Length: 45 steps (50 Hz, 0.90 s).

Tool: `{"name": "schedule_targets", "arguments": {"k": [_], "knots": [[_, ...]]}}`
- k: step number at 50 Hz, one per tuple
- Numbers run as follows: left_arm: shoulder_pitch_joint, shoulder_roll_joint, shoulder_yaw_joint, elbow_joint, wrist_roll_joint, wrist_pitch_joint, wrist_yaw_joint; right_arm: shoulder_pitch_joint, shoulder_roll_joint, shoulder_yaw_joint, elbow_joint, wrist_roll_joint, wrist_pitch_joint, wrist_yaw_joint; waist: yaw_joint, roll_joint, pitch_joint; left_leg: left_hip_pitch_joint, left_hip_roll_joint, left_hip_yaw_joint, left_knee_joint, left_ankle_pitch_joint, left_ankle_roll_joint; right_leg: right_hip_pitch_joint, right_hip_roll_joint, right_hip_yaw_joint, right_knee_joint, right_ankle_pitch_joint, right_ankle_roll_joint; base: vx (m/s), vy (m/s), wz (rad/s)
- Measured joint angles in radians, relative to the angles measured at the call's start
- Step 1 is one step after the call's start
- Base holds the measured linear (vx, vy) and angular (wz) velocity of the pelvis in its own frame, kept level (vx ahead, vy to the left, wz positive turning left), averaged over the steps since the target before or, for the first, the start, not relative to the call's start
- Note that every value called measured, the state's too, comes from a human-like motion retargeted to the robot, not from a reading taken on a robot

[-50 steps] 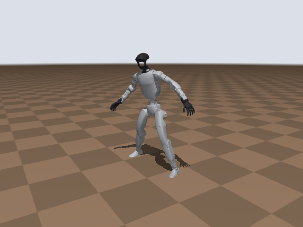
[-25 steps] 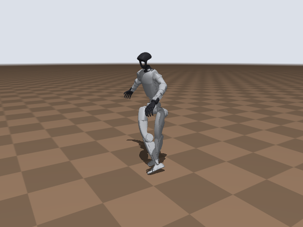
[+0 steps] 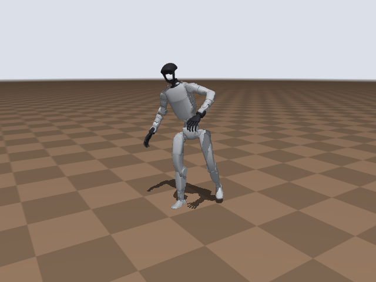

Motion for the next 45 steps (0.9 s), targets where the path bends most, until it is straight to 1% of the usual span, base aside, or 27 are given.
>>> {"name": "schedule_targets", "arguments": {"k": [2,4,7,10,12,15,17,18,20,22,25,27,30,32,35,37,40,43,45], "knots": [[0.153,-0.05,0.127,0.097,0.022,0.009,0.023,-0.014,-0.061,0.018,-0.091,-0.031,-0.033,-0.084,0.068,-0.027,-0.009,-0.041,0.067,-0.04,-0.025,0.02,-0.018,-0.002,-0.018,0.061,0.014,-0.012,0.0,0.39,0.37,-1.58],[0.274,-0.099,0.236,0.195,0.035,0.02,0.039,-0.038,-0.12,0.028,-0.16,-0.034,-0.06,-0.136,0.13,-0.053,-0.009,-0.07,0.138,-0.067,-0.082,0.049,-0.041,-0.003,-0.034,0.118,0.028,-0.024,0.0,0.36,0.43,-1.53],[0.395,-0.16,0.356,0.327,0.035,0.033,0.034,-0.081,-0.189,0.024,-0.217,0.028,-0.094,-0.161,0.213,-0.085,0.006,-0.109,0.231,-0.112,-0.181,0.094,-0.087,0.003,-0.06,0.189,0.042,-0.036,0.006,0.32,0.5,-1.39],[0.457,-0.192,0.426,0.42,0.006,0.036,0.005,-0.117,-0.224,-0.008,-0.216,0.143,-0.121,-0.155,0.288,-0.105,0.029,-0.16,0.314,-0.149,-0.262,0.124,-0.136,0.017,-0.086,0.234,0.044,-0.047,0.02,0.28,0.57,-1.13],[0.469,-0.189,0.454,0.456,-0.014,0.033,0.0,-0.126,-0.226,-0.051,-0.189,0.217,-0.134,-0.148,0.333,-0.118,0.045,-0.196,0.361,-0.116,-0.301,0.115,-0.165,0.027,-0.11,0.253,0.045,-0.051,0.035,0.27,0.63,-0.85],[0.468,-0.166,0.49,0.481,-0.032,0.032,0.027,-0.11,-0.206,-0.126,-0.136,0.288,-0.135,-0.156,0.384,-0.133,0.054,-0.239,0.422,0.062,-0.349,0.098,-0.205,0.042,-0.147,0.258,0.049,-0.038,0.049,0.28,0.68,-0.48],[0.446,-0.145,0.504,0.492,-0.04,0.035,0.05,-0.083,-0.182,-0.175,-0.089,0.305,-0.125,-0.171,0.412,-0.135,0.058,-0.246,0.414,0.143,-0.368,0.119,-0.207,0.059,-0.179,0.249,0.05,-0.007,0.049,0.3,0.8,-0.27],[0.427,-0.133,0.504,0.5,-0.044,0.037,0.06,-0.065,-0.168,-0.199,-0.062,0.307,-0.119,-0.177,0.429,-0.134,0.063,-0.242,0.389,0.118,-0.375,0.146,-0.195,0.074,-0.199,0.246,0.049,0.015,0.049,0.31,0.9,-0.34],[0.399,-0.113,0.506,0.512,-0.055,0.039,0.084,-0.026,-0.139,-0.234,-0.006,0.307,-0.103,-0.181,0.465,-0.127,0.078,-0.232,0.33,-0.016,-0.356,0.206,-0.157,0.101,-0.235,0.247,0.062,0.073,0.041,0.31,0.96,-0.49],[0.374,-0.099,0.513,0.528,-0.076,0.044,0.112,-0.008,-0.104,-0.24,0.059,0.308,-0.077,-0.173,0.503,-0.132,0.108,-0.214,0.283,-0.057,-0.269,0.191,-0.123,0.093,-0.284,0.251,0.128,0.153,0.023,0.26,0.98,-0.78],[0.354,-0.088,0.535,0.573,-0.072,0.057,0.132,-0.009,-0.039,-0.212,0.151,0.294,-0.026,-0.143,0.56,-0.143,0.176,-0.127,0.234,0.034,-0.167,0.103,-0.118,0.006,-0.347,0.23,0.341,0.261,-0.03,0.18,0.96,-1.02],[0.343,-0.081,0.546,0.615,-0.044,0.08,0.116,-0.007,0.001,-0.17,0.183,0.258,-0.003,-0.105,0.577,-0.129,0.204,-0.062,0.21,0.068,-0.175,0.081,-0.105,-0.081,-0.32,0.206,0.515,0.223,-0.059,0.1,0.88,-0.7],[0.328,-0.078,0.563,0.662,-0.015,0.119,0.091,0.004,0.026,-0.1,0.176,0.178,0.004,-0.048,0.585,-0.109,0.208,-0.016,0.18,0.095,-0.206,0.077,-0.069,-0.201,-0.215,0.128,0.681,0.087,-0.051,0.06,0.77,-0.42],[0.326,-0.083,0.576,0.673,-0.024,0.13,0.083,0.003,0.017,-0.065,0.139,0.134,-0.005,-0.024,0.594,-0.108,0.201,0.009,0.152,0.13,-0.246,0.085,-0.051,-0.252,-0.174,-0.041,0.725,0.053,-0.055,0.04,0.7,-0.6],[0.328,-0.088,0.594,0.677,-0.054,0.131,0.061,-0.012,-0.006,-0.04,0.069,0.124,-0.025,-0.001,0.599,-0.117,0.186,0.046,0.101,0.181,-0.325,0.101,-0.039,-0.272,-0.108,-0.347,0.73,0.033,-0.093,0.01,0.66,-0.54],[0.319,-0.082,0.59,0.679,-0.058,0.128,0.037,-0.025,-0.021,-0.023,0.026,0.166,-0.039,0.004,0.576,-0.128,0.184,0.056,0.057,0.18,-0.359,0.108,-0.041,-0.278,-0.015,-0.442,0.684,0.04,-0.101,-0.01,0.63,0.09],[0.271,-0.058,0.54,0.673,-0.036,0.12,0.004,-0.044,-0.045,0.017,-0.01,0.251,-0.061,-0.004,0.511,-0.151,0.197,0.059,-0.027,0.13,-0.38,0.117,-0.049,-0.299,0.144,-0.436,0.576,0.085,-0.078,0.01,0.61,0.94],[0.172,-0.018,0.423,0.637,0.004,0.095,-0.031,-0.052,-0.057,0.02,0.016,0.326,-0.079,-0.002,0.4,-0.16,0.22,0.074,-0.117,0.022,-0.389,0.125,-0.071,-0.272,0.276,-0.415,0.446,0.136,-0.04,0.11,0.62,1.99],[0.087,0.014,0.324,0.591,0.032,0.072,-0.057,-0.044,-0.053,-0.006,0.062,0.372,-0.085,0.003,0.314,-0.16,0.231,0.092,-0.176,-0.07,-0.397,0.134,-0.098,-0.237,0.343,-0.426,0.362,0.158,-0.026,0.23,0.63,2.51]]}}
